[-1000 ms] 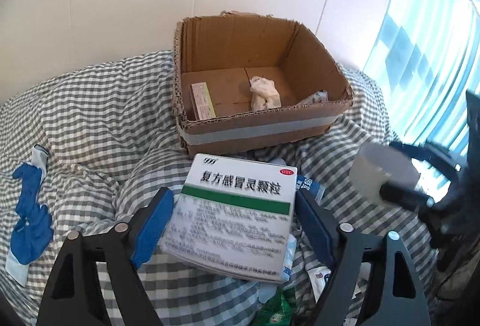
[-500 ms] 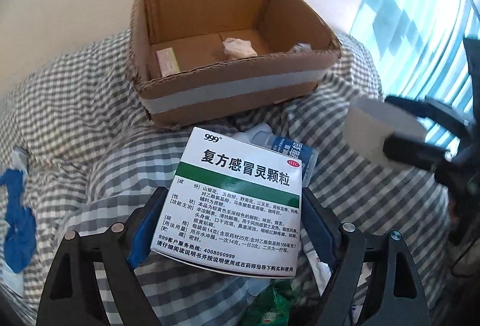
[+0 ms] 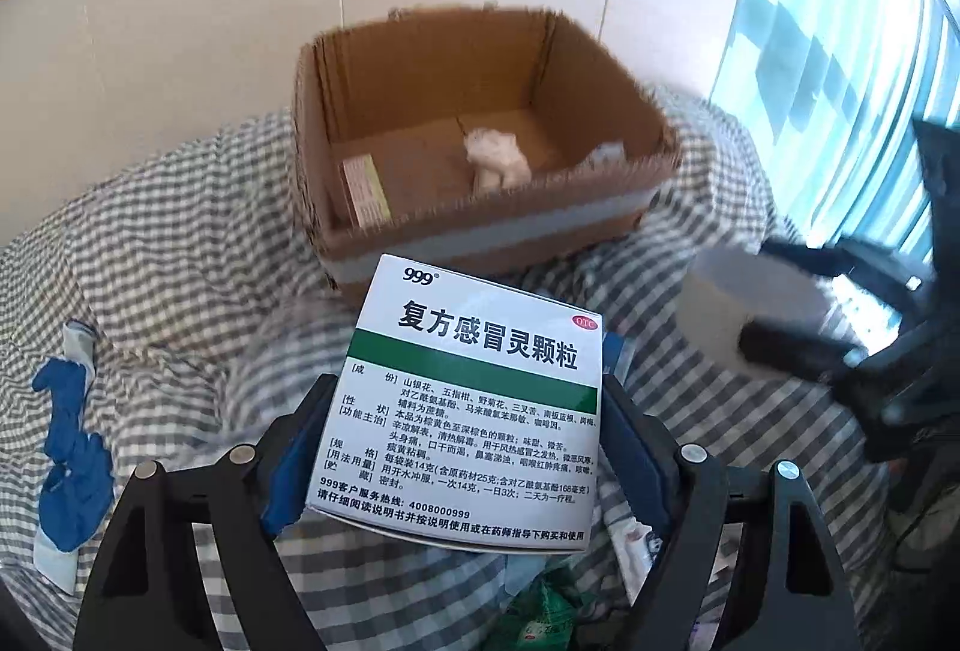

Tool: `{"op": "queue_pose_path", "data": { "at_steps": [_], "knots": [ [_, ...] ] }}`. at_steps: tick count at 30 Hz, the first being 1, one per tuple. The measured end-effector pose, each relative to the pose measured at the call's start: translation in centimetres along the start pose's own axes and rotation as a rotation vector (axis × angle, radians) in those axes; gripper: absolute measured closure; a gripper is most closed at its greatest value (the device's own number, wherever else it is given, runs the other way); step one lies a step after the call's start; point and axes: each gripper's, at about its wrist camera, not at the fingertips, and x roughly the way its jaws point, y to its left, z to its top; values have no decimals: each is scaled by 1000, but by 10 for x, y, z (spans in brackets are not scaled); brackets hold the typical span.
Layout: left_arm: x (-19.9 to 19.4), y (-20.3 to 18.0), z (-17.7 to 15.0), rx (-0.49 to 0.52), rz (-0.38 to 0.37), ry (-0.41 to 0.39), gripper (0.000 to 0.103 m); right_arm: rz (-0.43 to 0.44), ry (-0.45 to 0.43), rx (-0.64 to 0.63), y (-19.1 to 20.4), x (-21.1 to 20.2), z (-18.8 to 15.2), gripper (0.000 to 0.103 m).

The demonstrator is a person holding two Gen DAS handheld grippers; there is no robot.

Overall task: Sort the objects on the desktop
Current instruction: 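Carry the green-and-white box and tape roll into the cardboard box and release both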

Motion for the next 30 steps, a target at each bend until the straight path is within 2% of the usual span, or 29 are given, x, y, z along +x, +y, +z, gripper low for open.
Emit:
{"op": "queue_pose_path", "data": {
  "at_steps": [8,16,19,23,26,30],
  "knots": [
    [-23,8,38,-18,-12,-102,19,-3,-38,9,-4,-7,12,18],
    [-31,10,99,-20,-51,-212,19,-6,-137,-7,-15,-15,63,18],
    [-21,16,123,-36,-52,-234,19,5,-166,11,-24,-12,85,18],
    [8,29,148,-109,-52,-235,19,37,-180,38,-39,4,114,18],
    [40,38,158,-145,-47,-206,18,40,-168,51,-51,27,134,18],
    [82,47,165,-157,-30,-148,18,-12,-153,53,-68,62,153,18]
  ]
}}
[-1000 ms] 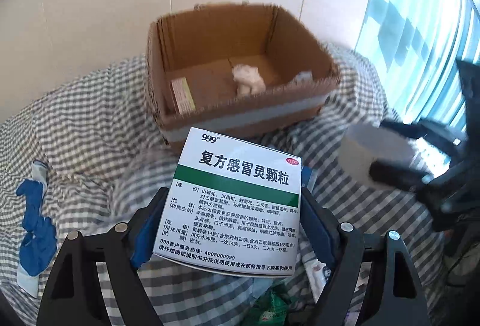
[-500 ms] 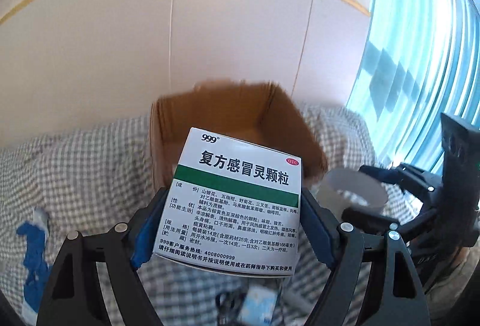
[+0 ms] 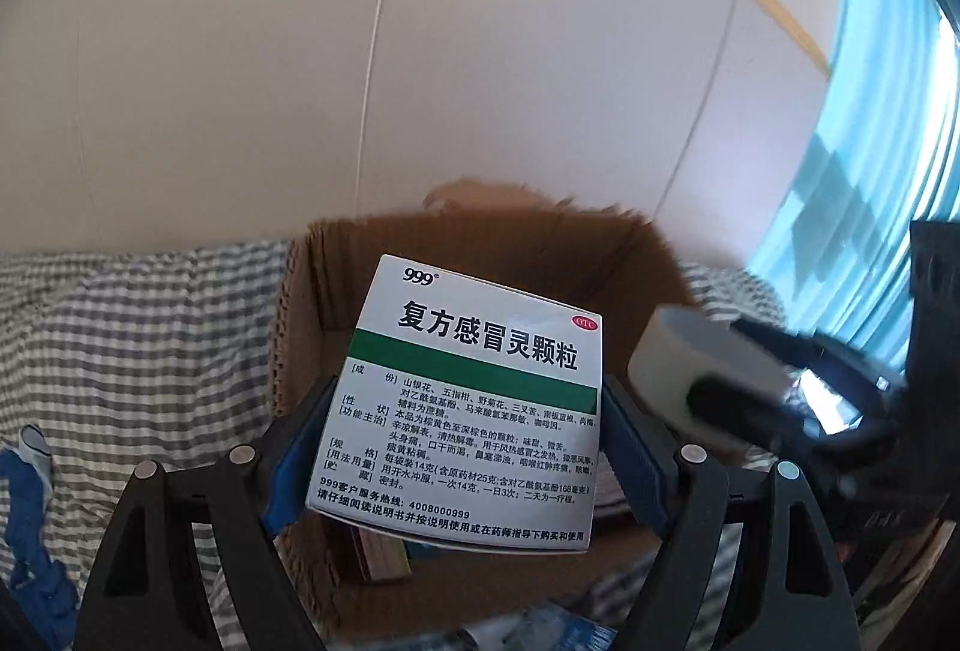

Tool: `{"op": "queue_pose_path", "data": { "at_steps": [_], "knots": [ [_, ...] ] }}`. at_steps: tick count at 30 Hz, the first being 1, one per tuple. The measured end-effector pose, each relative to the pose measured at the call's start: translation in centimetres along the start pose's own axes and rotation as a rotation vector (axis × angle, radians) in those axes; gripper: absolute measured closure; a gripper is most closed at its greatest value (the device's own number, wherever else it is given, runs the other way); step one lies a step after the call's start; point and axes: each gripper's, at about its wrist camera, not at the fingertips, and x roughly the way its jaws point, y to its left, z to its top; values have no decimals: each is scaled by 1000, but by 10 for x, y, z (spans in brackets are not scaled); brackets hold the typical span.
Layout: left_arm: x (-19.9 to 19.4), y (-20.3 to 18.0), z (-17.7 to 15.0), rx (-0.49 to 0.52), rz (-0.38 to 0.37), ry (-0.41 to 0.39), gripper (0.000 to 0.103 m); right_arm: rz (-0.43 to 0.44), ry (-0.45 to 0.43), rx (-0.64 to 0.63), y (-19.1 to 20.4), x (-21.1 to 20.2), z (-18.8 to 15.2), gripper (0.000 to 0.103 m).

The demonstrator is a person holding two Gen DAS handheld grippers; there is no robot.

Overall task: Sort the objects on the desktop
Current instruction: 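Carry the green-and-white box and tape roll into the cardboard box and release both, then move both grippers back toward the remaining pile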

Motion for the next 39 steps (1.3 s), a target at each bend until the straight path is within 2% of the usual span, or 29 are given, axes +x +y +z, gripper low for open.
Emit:
{"op": "queue_pose_path", "data": {
  "at_steps": [3,6,10,12,13,14,15,21,23,30,39],
  "knots": [
    [28,2,1,0,4,26,18,-31,47,-16,-12,35,8,18],
    [51,1,3,10,9,38,18,-75,53,-23,-23,58,12,18],
    [66,1,1,63,22,11,16,-124,22,-45,-34,72,18,17],
    [69,-3,1,89,34,-1,11,-127,-14,-44,-36,71,18,17],
    [72,-6,1,93,39,7,6,-125,-32,-38,-37,70,17,14],
    [73,-9,1,95,37,20,6,-125,-46,-29,-39,68,17,9],
    [73,-9,0,95,35,26,6,-125,-52,-23,-39,66,17,9],
    [46,-5,3,85,33,6,6,-115,-69,31,-43,48,20,9],
    [34,-6,5,85,41,-5,0,-121,-76,40,-42,40,18,9],
    [2,-18,2,86,57,-16,0,-123,-81,76,-40,4,-4,9],
    [-52,5,-64,50,123,66,0,-119,-40,36,-15,-37,-52,9]
  ]
}}
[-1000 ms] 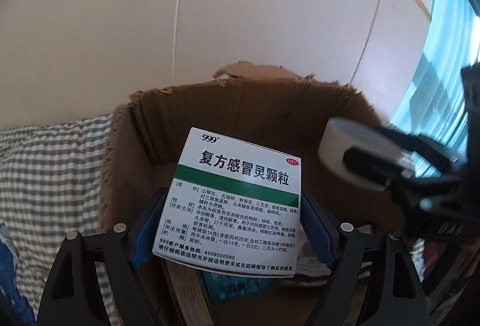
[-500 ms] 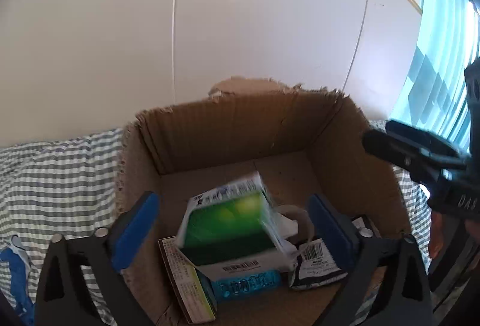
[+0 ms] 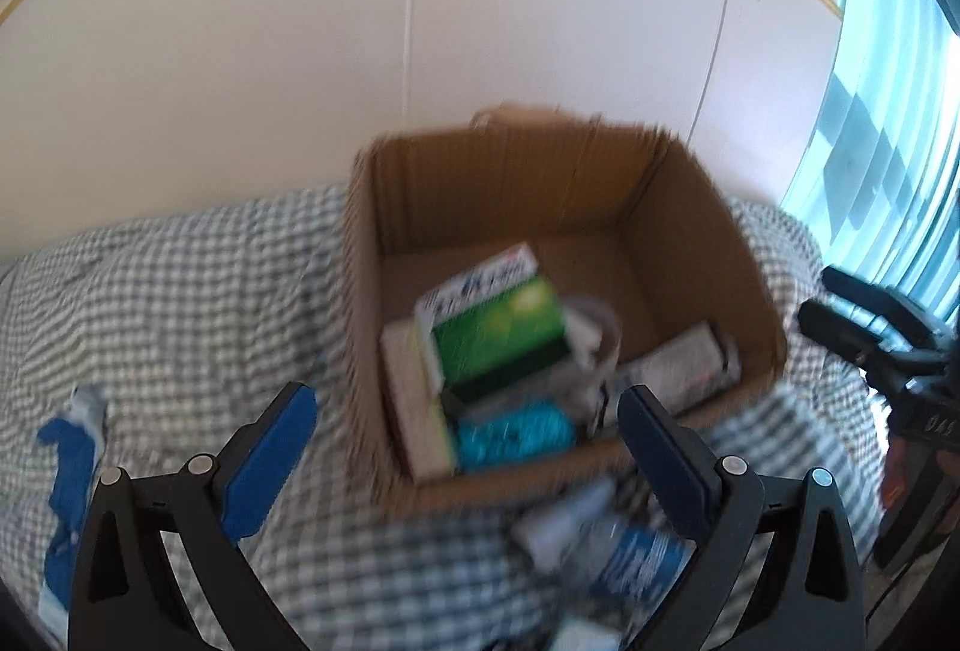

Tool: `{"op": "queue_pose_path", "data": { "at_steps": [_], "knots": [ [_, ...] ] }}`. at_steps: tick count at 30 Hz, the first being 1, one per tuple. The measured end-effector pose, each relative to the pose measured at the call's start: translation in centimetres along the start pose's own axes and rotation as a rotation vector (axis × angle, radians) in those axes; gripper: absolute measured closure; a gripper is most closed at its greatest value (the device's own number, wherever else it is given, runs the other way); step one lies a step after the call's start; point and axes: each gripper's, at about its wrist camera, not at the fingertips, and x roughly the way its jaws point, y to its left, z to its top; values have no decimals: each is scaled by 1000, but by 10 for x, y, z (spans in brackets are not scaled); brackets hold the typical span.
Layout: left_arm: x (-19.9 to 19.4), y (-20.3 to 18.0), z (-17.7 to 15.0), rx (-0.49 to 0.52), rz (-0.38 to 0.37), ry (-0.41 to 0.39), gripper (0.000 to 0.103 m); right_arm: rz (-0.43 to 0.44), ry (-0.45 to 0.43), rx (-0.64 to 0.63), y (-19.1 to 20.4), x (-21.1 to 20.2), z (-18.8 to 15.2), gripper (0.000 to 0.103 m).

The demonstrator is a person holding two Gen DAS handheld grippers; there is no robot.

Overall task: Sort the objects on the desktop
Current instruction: 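Move both grippers back toward the remaining pile, then grasp the green foil sachet with the left gripper while the right gripper grasps the grey stick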

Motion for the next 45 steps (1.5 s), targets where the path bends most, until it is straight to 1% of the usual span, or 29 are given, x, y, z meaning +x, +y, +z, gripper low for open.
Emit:
{"op": "queue_pose_path", "data": {
  "at_steps": [3,5,9,12,14,16,18,21,22,24,26,27,29,31,36,39,40,41,42,43,44,45],
  "knots": [
    [-3,2,-28,4,28,51,0,-30,-9,-5,7,-21,-19,9],
    [-7,5,-48,-7,36,80,0,-34,-4,-5,10,-33,-29,9],
    [-15,6,-79,-25,16,137,0,-9,62,-18,19,-49,-55,9],
    [-29,0,-102,5,5,157,0,1,127,-54,30,-53,-76,9],
    [-38,-7,-117,42,-15,171,0,-1,151,-65,36,-57,-91,9],
    [-45,-10,-129,73,-30,185,0,16,181,-74,43,-61,-104,11],
    [-51,-15,-144,99,-37,221,0,30,208,-85,51,-61,-118,12],
    [-58,-17,-159,110,-61,249,0,46,253,-115,68,-62,-134,27],
    [-59,-16,-161,109,-65,253,0,48,269,-133,74,-61,-139,33],
    [-61,-16,-168,111,-72,269,0,59,299,-164,84,-60,-150,37],
    [-61,-18,-173,121,-98,281,0,77,329,-186,91,-57,-158,48],
    [-61,-20,-174,123,-106,285,0,84,342,-196,94,-56,-162,51],
    [-59,-25,-179,128,-119,290,0,85,360,-215,98,-55,-169,62],
    [-54,-29,-182,133,-126,293,0,81,377,-222,100,-54,-174,67],
    [-44,-36,-188,168,-122,298,2,103,406,-233,104,-54,-182,67],
    [-42,-35,-189,166,-122,301,7,105,448,-261,109,-48,-192,67],
    [-41,-34,-189,167,-115,302,14,98,457,-265,109,-46,-193,68],
    [-40,-34,-189,169,-105,306,22,88,468,-270,110,-43,-195,71],
    [-39,-33,-189,170,-97,312,27,76,481,-275,110,-40,-196,73],
    [-38,-32,-189,170,-93,315,35,66,493,-276,109,-36,-197,76],
    [-38,-32,-190,175,-98,321,45,60,504,-276,108,-34,-198,79],
    [-38,-33,-190,176,-109,325,50,54,511,-278,107,-32,-199,81]
  ]
}}
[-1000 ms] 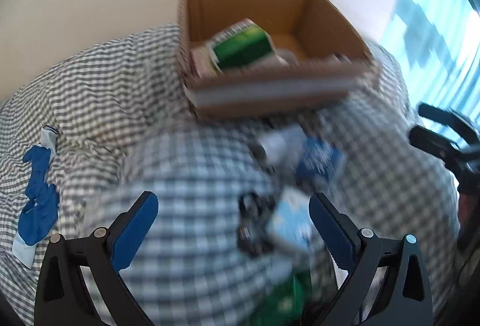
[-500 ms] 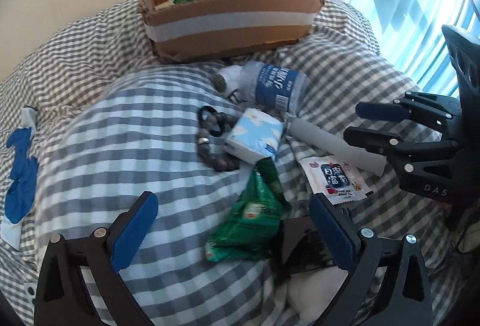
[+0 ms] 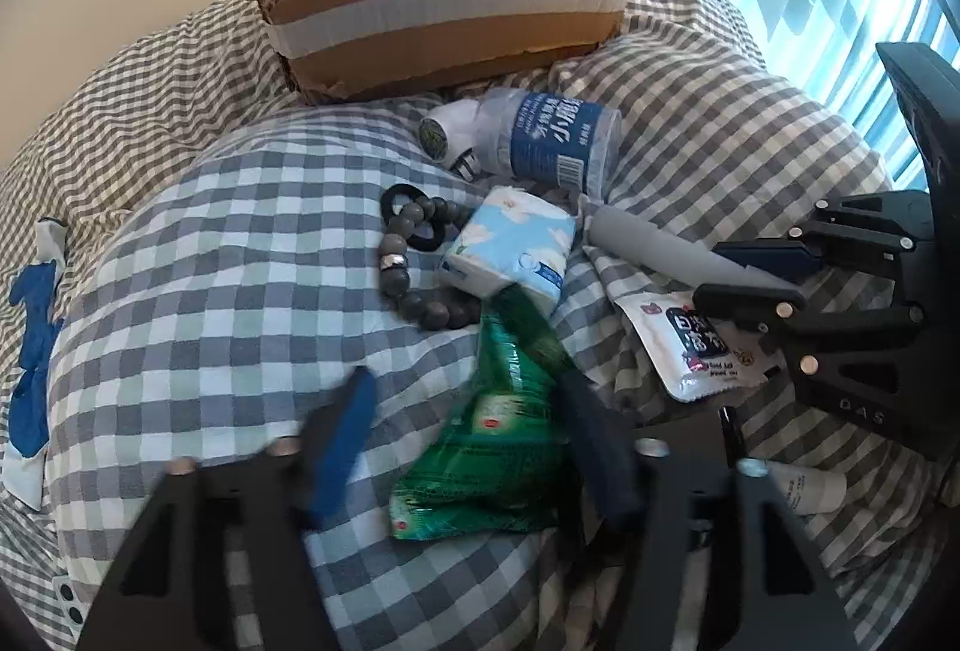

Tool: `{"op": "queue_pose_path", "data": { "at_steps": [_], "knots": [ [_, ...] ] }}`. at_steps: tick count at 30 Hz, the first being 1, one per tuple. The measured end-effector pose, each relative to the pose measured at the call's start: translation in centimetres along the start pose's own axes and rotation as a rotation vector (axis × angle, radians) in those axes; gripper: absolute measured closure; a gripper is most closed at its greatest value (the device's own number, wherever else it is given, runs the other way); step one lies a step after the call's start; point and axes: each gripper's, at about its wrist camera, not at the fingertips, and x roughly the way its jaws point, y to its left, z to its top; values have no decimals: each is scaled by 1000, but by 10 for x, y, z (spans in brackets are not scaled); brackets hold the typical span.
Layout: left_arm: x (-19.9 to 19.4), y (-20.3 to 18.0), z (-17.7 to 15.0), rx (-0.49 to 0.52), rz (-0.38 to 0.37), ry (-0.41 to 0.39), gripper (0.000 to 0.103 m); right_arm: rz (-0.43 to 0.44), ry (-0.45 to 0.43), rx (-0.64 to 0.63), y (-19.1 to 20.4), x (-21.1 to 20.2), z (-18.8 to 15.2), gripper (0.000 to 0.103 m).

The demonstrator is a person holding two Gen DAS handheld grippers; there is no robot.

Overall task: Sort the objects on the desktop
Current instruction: 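Grasp the green foil sachet with the left gripper while the right gripper grasps the grey stick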

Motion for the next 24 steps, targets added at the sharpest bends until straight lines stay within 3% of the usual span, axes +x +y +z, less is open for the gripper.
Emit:
{"op": "queue_pose_path", "data": {
  "at_steps": [1,4,11,15,24],
  "knots": [
    [0,-2,0,8,-20,4,58,-2,5,-3,0,1,0,82],
    [-3,-10,-2,38,-21,-1,69,-2,-7,-17,0,-3,1,84],
    [-9,-11,-2,31,-30,-14,70,8,-67,1,-2,-22,3,85],
    [-15,-12,1,36,-27,-30,71,-21,-143,47,-13,-42,7,85],
    [-37,-1,18,37,-8,-86,72,-57,-222,118,-40,-69,18,85]
  ]
}}
